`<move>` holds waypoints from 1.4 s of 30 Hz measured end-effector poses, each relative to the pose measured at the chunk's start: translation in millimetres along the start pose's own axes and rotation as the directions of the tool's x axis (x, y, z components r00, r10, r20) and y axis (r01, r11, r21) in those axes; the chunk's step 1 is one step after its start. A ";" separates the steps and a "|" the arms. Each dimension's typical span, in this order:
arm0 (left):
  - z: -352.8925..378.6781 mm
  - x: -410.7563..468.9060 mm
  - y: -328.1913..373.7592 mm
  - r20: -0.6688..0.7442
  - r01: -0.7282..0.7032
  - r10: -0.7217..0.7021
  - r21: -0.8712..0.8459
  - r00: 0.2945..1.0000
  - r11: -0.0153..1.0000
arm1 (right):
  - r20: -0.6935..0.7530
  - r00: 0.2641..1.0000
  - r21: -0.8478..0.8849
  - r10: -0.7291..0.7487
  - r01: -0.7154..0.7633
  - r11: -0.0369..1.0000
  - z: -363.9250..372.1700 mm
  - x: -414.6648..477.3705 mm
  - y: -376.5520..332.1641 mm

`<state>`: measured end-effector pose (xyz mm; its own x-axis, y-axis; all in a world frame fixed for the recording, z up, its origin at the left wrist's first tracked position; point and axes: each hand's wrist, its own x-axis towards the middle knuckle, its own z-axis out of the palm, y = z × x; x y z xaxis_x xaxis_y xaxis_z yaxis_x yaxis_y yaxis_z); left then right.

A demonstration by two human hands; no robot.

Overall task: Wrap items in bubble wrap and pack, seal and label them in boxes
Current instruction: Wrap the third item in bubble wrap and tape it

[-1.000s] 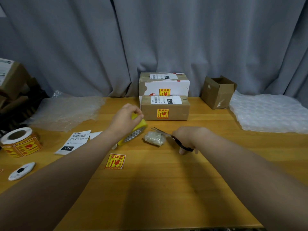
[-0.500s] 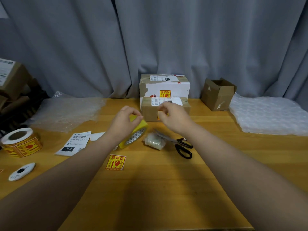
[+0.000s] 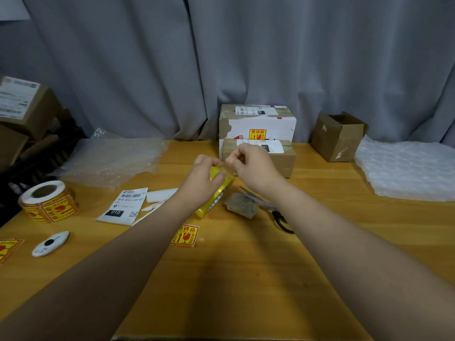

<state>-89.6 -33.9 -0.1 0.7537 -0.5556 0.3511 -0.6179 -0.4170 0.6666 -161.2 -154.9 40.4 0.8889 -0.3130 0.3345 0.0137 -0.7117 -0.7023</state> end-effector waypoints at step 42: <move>27.0 17.8 -24.0 0.206 -0.102 -0.014 0.542 0.978 0.834 | 0.346 0.868 -0.496 0.357 -0.153 0.855 -22.6 -33.2 108.8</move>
<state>-67.4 -53.2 -27.6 0.6997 -0.6863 0.1986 -0.7141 -0.6805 0.1641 -199.6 -236.2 -32.9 0.9348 -0.3075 -0.1779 -0.3517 -0.8722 -0.3400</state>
